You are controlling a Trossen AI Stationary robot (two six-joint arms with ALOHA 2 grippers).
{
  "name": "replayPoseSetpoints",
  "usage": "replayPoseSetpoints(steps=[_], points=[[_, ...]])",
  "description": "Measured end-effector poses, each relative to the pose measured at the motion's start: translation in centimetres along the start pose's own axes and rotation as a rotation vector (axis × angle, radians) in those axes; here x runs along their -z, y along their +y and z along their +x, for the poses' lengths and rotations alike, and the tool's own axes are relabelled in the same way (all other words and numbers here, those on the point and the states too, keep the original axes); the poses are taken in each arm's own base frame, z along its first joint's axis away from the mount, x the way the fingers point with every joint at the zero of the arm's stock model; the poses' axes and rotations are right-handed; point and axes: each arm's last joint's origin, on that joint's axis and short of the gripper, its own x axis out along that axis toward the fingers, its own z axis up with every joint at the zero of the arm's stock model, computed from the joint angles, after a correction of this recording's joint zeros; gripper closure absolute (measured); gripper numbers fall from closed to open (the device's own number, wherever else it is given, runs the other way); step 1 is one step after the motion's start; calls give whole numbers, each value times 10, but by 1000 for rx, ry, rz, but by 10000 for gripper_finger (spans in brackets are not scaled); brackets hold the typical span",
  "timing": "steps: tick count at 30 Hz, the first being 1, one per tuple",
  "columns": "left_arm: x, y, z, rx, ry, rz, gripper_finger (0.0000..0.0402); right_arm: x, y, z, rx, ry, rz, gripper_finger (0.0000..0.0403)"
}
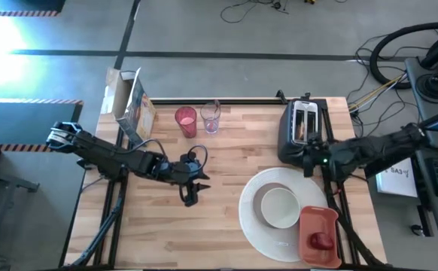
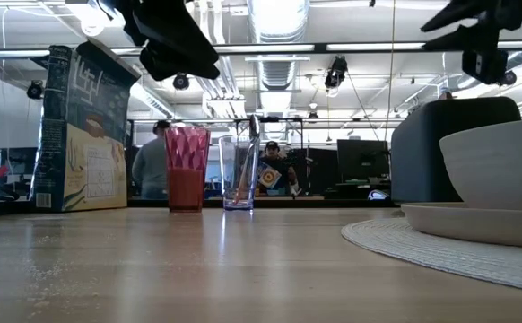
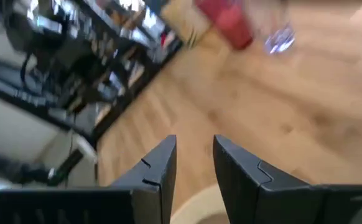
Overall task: Arrange a breakfast setting
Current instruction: Remove the white bowl from the peach plate
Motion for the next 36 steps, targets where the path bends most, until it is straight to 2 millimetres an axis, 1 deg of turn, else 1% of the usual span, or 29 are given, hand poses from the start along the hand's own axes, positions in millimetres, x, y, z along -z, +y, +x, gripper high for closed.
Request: replayPoseSetpoints(steps=[3,5,8,11,15,17,20,23,27,31,36], points=[[0,0,0,-1,-2,-1,274,-2,16,13,-18,103,-16,307],[-1,0,-1,0,-3,-4,274,-3,24,20,2,179,-36,307],[-1,0,-1,0,-5,-14,274,-2,31,30,107,314,-83,307],[-1,1,-1,1,-3,-22,274,4,33,37,255,473,-169,307],[0,1,-2,0,0,-28,274,12,42,46,345,633,-283,307],[-1,1,-2,1,0,-30,274,16,52,53,334,671,-331,307],[-1,1,-2,2,-1,-37,274,19,65,57,284,725,-408,307],[-1,1,-2,2,-3,-38,274,28,74,66,262,773,-496,307],[-1,1,-2,4,-6,-39,274,37,79,75,264,847,-637,307],[-1,0,-2,4,-7,-39,274,46,77,87,306,950,-761,307],[-1,0,-2,4,-6,-38,274,53,78,100,297,1022,-886,307]])
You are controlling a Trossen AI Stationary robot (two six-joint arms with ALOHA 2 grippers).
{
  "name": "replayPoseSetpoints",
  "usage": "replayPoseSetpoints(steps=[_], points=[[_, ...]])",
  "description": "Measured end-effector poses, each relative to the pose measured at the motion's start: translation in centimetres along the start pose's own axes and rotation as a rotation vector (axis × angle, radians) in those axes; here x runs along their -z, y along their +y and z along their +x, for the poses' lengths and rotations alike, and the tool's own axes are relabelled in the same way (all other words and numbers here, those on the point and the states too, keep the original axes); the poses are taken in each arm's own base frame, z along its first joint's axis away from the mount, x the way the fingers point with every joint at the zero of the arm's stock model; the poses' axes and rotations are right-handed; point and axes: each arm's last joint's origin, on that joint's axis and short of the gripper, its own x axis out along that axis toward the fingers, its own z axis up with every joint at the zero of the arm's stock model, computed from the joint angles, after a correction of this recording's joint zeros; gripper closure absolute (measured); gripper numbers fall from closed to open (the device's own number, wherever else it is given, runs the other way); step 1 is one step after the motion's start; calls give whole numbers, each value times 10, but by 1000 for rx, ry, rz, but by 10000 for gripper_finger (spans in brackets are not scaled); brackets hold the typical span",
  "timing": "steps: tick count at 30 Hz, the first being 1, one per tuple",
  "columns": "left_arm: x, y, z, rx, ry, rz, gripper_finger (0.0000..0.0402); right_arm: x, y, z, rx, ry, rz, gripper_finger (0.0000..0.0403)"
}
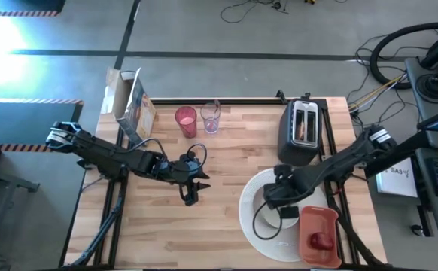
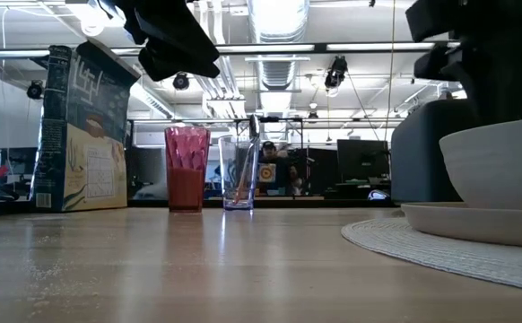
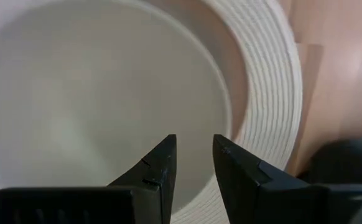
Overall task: Arrange a breakfast setting
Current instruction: Remove the white bowl from the peach plate
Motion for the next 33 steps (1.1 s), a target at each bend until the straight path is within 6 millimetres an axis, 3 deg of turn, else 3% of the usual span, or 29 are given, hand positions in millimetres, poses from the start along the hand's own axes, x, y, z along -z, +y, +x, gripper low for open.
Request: replayPoseSetpoints(steps=[8,14,20,33], points=[[0,0,0,0,1,1,274,-4,1,12,23,50,-40,307],[0,0,0,-1,2,1,274,0,-1,2,18,10,-36,307],[0,0,0,-1,2,2,274,0,-8,-5,126,-50,-54,307],[4,1,1,-2,11,2,274,-12,-14,17,109,11,-101,307]])
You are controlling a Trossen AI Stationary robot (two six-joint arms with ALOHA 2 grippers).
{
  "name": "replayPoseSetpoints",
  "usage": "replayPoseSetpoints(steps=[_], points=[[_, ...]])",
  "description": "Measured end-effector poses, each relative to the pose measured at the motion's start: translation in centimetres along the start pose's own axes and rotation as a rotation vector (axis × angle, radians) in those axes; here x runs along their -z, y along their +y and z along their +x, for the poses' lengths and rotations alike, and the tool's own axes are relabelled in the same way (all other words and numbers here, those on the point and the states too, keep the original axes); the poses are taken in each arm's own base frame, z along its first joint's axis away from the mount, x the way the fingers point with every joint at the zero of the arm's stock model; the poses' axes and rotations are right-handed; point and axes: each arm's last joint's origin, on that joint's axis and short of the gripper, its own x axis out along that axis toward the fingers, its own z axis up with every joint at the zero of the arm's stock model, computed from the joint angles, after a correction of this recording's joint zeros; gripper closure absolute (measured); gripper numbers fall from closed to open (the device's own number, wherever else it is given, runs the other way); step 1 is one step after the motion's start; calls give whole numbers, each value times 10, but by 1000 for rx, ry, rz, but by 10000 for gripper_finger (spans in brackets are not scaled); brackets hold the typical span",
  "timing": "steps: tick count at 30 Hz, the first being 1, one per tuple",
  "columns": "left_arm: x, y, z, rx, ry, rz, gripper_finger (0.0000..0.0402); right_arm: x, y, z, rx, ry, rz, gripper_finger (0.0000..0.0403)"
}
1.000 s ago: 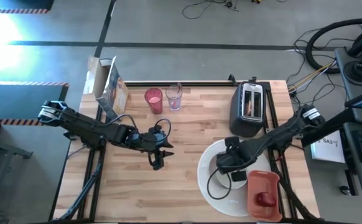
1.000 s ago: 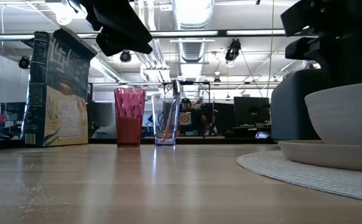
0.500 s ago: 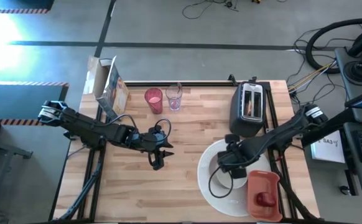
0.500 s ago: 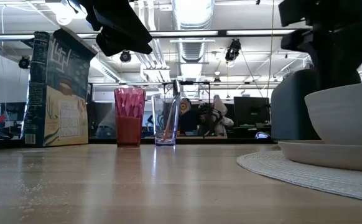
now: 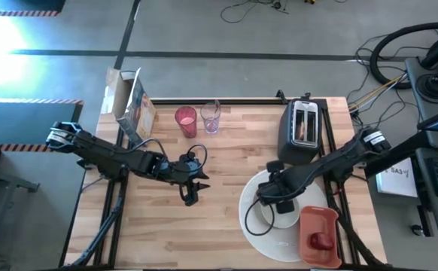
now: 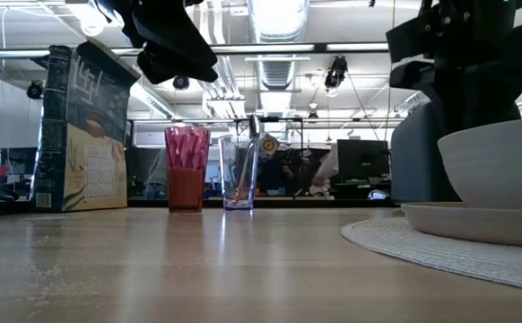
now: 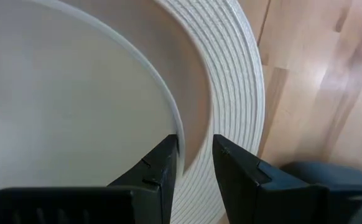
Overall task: Arrange a breakfast setting
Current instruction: Remove the white bowl from the peach plate
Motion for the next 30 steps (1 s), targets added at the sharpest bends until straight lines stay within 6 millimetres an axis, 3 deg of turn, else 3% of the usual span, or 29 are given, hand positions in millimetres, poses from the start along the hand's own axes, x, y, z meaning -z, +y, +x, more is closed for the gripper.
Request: replayPoseSetpoints(steps=[8,15,24,30], points=[[1,0,0,0,3,3,274,-10,4,13,-134,12,-38,307],[2,0,0,-2,10,5,274,-12,5,19,-151,26,-65,310],[1,0,0,-1,7,5,274,-11,5,15,-160,12,-57,387],[1,0,0,1,4,4,274,-10,4,12,-228,11,-49,394]])
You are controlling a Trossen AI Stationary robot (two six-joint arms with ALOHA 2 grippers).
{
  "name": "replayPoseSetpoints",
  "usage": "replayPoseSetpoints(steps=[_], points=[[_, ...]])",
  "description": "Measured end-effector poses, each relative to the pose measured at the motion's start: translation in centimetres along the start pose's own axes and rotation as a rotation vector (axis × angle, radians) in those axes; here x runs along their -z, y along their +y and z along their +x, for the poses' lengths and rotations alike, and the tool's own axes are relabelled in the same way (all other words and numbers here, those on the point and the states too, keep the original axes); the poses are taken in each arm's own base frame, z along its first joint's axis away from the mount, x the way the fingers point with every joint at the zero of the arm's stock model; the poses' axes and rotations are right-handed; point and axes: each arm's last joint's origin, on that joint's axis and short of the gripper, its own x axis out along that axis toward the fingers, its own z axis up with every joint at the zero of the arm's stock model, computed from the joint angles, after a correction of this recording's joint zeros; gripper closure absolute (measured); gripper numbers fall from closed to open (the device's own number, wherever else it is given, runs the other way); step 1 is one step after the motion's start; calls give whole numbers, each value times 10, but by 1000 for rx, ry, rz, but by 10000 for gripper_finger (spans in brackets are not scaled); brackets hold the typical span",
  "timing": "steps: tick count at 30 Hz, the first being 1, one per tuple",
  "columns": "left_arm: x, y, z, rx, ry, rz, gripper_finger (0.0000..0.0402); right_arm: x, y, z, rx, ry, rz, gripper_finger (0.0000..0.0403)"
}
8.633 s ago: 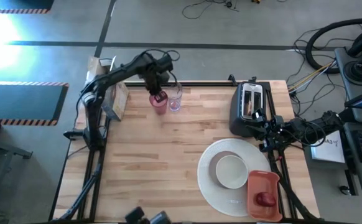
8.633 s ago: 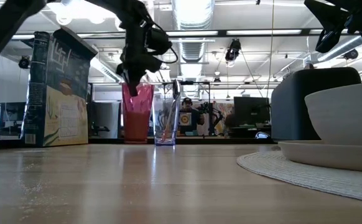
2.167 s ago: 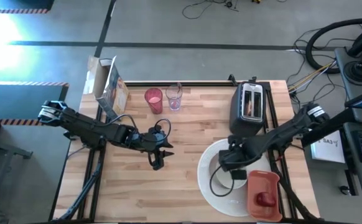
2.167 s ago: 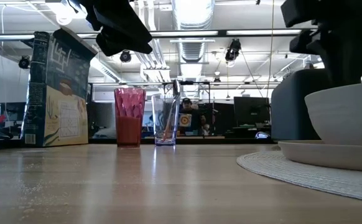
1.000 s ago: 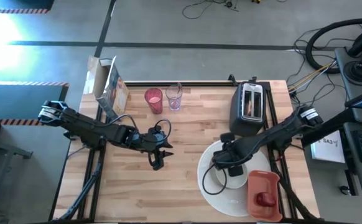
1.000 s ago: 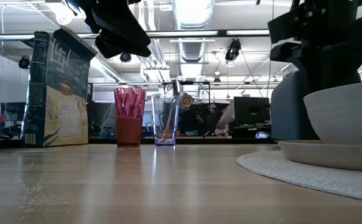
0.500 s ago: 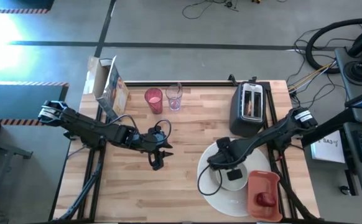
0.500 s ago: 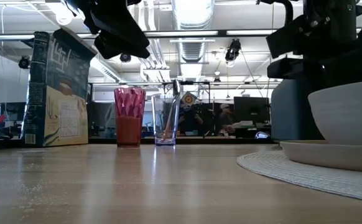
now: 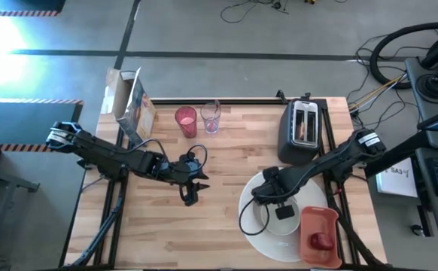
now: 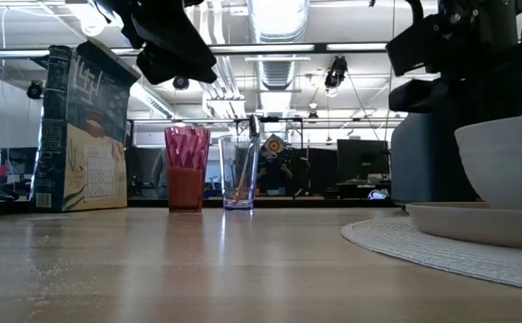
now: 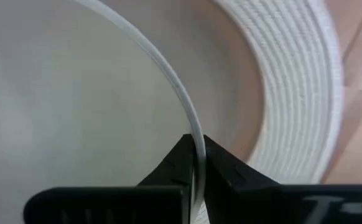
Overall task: Arrange a breakfast setting
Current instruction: Remove the white bowl from the peach plate
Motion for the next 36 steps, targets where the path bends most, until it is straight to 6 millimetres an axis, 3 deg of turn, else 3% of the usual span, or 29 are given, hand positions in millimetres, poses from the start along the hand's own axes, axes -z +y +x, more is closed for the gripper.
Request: replayPoseSetpoints(steps=[8,14,23,30,36], points=[[-1,0,0,2,-6,-1,274,-4,-14,-30,-34,-111,50,394],[0,0,0,6,1,0,274,-11,-47,-53,-19,-201,131,394],[3,1,0,-5,29,14,274,-6,-139,-60,50,-274,284,394],[3,1,-1,-7,36,15,274,23,-215,-55,107,-283,457,394],[4,2,-1,-10,40,16,274,47,-264,-44,132,-282,610,394]])
